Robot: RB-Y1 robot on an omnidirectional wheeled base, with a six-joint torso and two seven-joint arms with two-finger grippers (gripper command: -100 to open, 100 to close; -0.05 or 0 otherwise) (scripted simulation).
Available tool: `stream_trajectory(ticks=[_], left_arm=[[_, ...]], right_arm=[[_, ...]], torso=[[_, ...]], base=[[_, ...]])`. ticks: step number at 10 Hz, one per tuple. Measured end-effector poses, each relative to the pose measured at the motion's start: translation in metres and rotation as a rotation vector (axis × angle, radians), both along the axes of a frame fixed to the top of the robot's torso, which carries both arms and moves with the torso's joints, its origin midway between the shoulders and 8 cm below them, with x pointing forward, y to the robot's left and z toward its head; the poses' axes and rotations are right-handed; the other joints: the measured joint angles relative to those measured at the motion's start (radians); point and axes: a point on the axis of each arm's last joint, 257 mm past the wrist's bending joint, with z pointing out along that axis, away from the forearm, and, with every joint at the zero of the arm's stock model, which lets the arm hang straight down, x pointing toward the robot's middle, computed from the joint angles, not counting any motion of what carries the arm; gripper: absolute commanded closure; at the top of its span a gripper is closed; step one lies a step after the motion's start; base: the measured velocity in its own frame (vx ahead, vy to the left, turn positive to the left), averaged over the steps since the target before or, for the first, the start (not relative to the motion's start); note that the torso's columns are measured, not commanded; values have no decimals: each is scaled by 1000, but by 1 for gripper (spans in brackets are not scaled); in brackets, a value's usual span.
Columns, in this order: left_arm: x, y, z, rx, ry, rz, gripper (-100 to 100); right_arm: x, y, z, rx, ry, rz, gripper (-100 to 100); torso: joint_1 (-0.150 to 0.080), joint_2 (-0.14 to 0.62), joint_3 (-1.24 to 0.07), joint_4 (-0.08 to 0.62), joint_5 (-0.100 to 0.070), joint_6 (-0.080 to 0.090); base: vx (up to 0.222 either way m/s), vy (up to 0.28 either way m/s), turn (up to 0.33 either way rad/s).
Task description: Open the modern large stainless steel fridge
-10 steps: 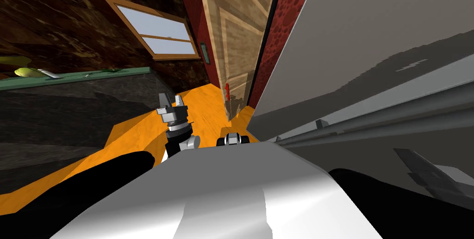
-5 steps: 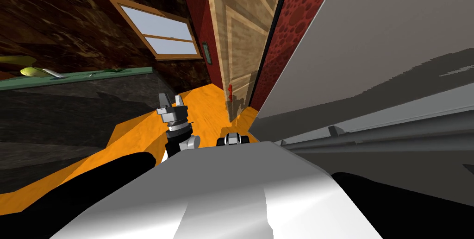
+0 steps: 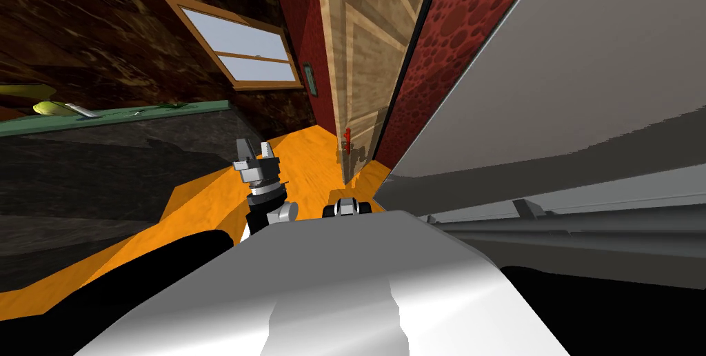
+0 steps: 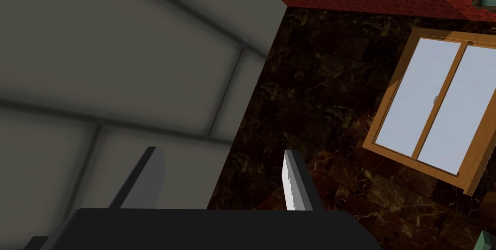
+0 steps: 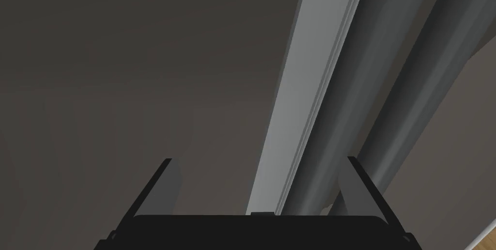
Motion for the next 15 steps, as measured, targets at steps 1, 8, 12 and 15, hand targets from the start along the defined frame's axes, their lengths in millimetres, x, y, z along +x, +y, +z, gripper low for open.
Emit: stream_trajectory(ticks=[1,8,12,15], left_arm=[[0,0,0,0,0,0,0],[0,0,0,0,0,0,0],[0,0,0,0,0,0,0],[0,0,0,0,0,0,0]], right_arm=[[-3,-3,9,-24,26,-10,-100],[-16,-16,85,-226,229,-79,-100],[-6,-19,134,-345,353,-93,-100],[3,-20,154,-399,417,-91,-100]], torso=[[-2,0,0,0,-1,0],[-1,1,0,0,0,0],[-1,0,0,0,0,0],[7,-7,-8,-5,6,-5]], base=[[54,47,-1],[59,51,-8],[65,53,-13],[20,22,-7]])
